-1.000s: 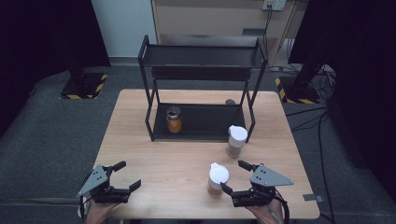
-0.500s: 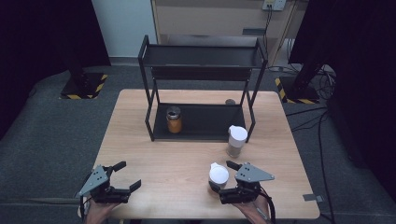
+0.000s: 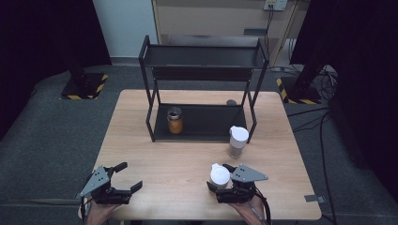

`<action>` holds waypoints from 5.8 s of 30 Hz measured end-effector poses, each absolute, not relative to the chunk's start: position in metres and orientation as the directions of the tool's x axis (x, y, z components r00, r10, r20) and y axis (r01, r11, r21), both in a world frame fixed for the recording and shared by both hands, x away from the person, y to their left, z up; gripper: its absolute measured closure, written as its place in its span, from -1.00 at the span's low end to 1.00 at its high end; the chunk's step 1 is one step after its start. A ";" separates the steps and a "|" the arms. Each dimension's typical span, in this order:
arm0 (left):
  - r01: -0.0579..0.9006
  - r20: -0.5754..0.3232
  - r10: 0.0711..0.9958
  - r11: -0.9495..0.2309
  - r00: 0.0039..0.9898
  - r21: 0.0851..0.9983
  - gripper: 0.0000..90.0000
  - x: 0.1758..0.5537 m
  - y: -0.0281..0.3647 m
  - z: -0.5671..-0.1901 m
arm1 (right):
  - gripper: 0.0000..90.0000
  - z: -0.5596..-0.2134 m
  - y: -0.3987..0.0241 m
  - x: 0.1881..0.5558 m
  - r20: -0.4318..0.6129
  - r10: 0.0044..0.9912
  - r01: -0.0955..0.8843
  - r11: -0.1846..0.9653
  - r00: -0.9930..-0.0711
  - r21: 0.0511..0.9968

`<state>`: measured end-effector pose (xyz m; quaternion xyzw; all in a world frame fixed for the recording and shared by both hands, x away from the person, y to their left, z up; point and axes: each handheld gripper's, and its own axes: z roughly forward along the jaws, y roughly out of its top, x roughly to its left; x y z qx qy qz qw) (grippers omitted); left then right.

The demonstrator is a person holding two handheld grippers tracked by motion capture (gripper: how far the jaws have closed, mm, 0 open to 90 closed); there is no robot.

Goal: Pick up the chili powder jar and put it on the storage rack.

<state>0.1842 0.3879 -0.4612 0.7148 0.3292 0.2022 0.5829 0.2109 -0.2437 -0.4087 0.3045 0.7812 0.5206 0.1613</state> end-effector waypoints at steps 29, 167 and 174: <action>0.230 -0.089 0.703 -0.109 0.705 0.967 -0.92 0.184 0.388 -0.461 | -0.32 -0.419 -0.232 0.199 0.007 0.686 0.276 0.284 -0.727 0.918; 0.234 -0.091 0.690 -0.116 0.718 0.965 -0.91 0.187 0.389 -0.462 | -0.32 -0.405 -0.131 0.426 0.014 0.790 0.338 0.246 -0.613 0.908; 0.233 -0.090 0.690 -0.117 0.718 0.965 -0.91 0.187 0.388 -0.461 | -0.40 -0.404 -0.133 0.429 0.025 0.787 0.352 0.247 -0.616 0.903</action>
